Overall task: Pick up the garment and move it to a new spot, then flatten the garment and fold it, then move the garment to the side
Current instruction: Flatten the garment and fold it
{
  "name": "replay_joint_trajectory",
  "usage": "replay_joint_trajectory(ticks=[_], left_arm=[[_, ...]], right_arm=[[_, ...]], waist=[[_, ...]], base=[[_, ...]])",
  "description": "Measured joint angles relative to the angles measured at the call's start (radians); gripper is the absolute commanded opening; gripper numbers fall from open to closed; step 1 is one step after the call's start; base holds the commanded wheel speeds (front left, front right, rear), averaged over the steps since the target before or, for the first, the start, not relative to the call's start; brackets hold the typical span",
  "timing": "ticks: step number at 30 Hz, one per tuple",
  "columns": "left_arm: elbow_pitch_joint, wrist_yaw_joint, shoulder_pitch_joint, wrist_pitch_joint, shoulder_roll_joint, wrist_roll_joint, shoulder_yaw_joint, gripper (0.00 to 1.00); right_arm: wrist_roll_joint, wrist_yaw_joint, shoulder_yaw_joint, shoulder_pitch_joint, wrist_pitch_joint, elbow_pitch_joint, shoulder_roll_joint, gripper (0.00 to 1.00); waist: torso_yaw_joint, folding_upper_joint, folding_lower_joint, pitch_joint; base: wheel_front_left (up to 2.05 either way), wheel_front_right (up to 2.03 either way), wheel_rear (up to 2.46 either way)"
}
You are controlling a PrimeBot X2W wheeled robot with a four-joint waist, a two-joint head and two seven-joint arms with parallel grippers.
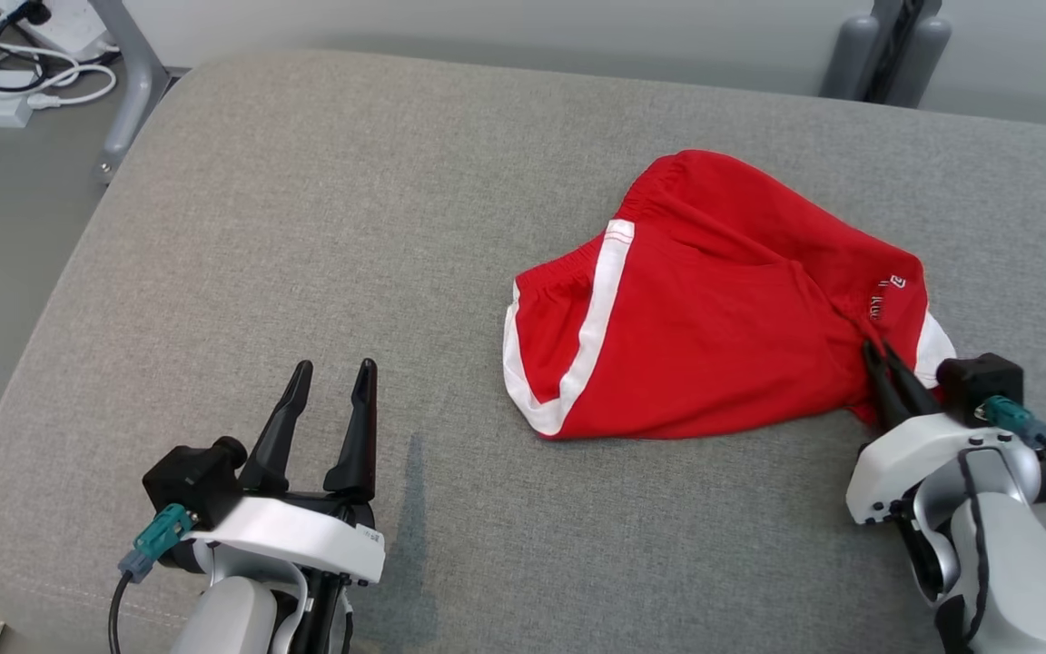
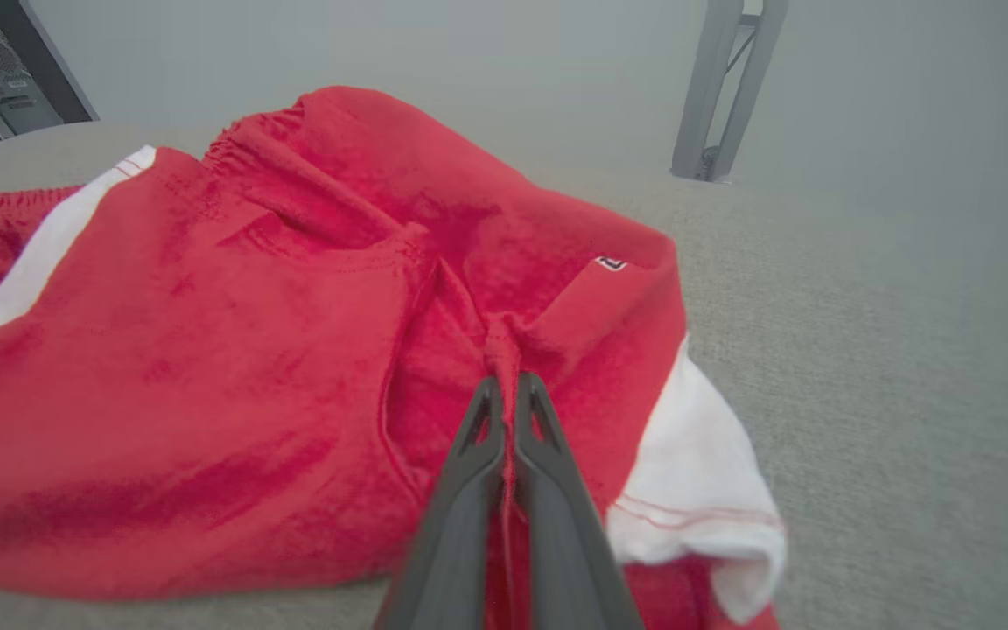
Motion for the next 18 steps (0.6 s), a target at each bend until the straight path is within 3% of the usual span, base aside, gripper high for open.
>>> replay_joint_trajectory(ticks=[5, 11, 18], left_arm=[[0.0, 0.001, 0.01, 0.0, 0.0, 0.005, 0.005, 1.0], [-0.007, 0.001, 0.011, 0.0, 0.0, 0.007, -0.002, 1.0], [-0.01, 0.001, -0.005, 0.0, 0.0, 0.004, -0.022, 1.0]], right_arm=[[0.032, 0.0, -0.033, -0.001, 0.008, -0.039, -0.015, 0.0], [0.084, 0.0, -0.053, -0.034, 0.08, -0.093, -0.102, 0.0], [0.118, 0.0, -0.124, -0.129, 0.14, -0.005, -0.225, 0.0]], waist=[[-0.013, 0.0, 0.0, -0.023], [-0.019, 0.0, 0.0, -0.02], [-0.004, 0.0, 0.0, 0.014]], base=[[0.0, 0.0, 0.0], [0.0, 0.0, 0.0], [0.0, 0.0, 0.0]])
